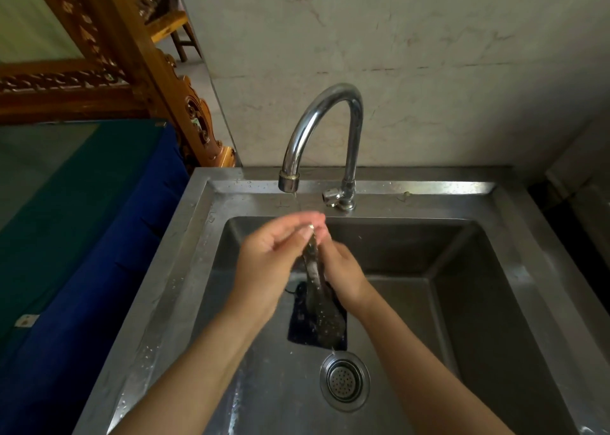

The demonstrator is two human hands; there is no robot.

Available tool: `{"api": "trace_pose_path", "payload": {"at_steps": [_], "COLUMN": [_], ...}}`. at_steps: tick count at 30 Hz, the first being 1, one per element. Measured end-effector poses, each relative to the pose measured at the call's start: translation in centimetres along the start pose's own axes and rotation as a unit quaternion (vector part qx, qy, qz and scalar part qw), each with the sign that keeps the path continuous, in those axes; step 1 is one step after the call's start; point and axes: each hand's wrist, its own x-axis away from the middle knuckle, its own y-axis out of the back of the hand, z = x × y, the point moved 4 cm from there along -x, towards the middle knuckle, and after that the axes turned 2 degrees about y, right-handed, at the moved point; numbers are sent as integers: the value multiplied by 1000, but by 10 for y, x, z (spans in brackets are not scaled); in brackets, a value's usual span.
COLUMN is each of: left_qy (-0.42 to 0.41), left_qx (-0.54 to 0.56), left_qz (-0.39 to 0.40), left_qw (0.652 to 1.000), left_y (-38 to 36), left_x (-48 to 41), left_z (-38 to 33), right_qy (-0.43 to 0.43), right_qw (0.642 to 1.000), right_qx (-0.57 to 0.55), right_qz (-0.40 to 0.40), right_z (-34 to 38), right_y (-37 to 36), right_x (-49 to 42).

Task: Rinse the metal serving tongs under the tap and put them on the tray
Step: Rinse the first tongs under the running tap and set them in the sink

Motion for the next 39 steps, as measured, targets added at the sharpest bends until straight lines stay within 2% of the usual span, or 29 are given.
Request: {"api": "trace_pose_path", "payload": {"at_steps": [4, 8, 12, 17, 22, 26, 28, 31, 36, 39], "left_qy": [91, 109, 100, 110, 93, 126, 139, 138, 112, 139], "left_qx": [101, 161, 210, 173, 138, 200, 234, 250, 183, 123], "left_qz": [-38, -64, -102, -77, -75, -130, -151, -133, -109, -52], "left_qw": [990, 979, 967, 976, 983, 963, 950, 949, 971, 981], "left_y": [2, 0, -6, -7, -7, -10, -8, -14, -6, -2], "left_x": [-41, -64, -62, -51, -74, -86, -83, -63, -44, -34], "left_z": [22, 28, 36, 47, 25, 22, 27, 42, 49, 48], "right_qy": [35, 28, 41, 59, -15, -65, -55, -23, 7, 28], "right_qw": [999, 1000, 996, 994, 999, 995, 996, 999, 998, 998], "right_qx": [-20, 0, 65, 86, 22, -37, -35, -26, -57, -48], "right_qz": [-1, 1, -40, -40, 19, 68, 56, 4, 10, -10], "right_z": [-21, -31, -20, 2, 2, -12, -16, -16, -11, -5], "right_y": [1, 7, 3, 3, 4, 7, 7, 5, -1, 0], "right_x": [8, 13, 5, -7, 4, 22, 26, 24, 17, 12]}}
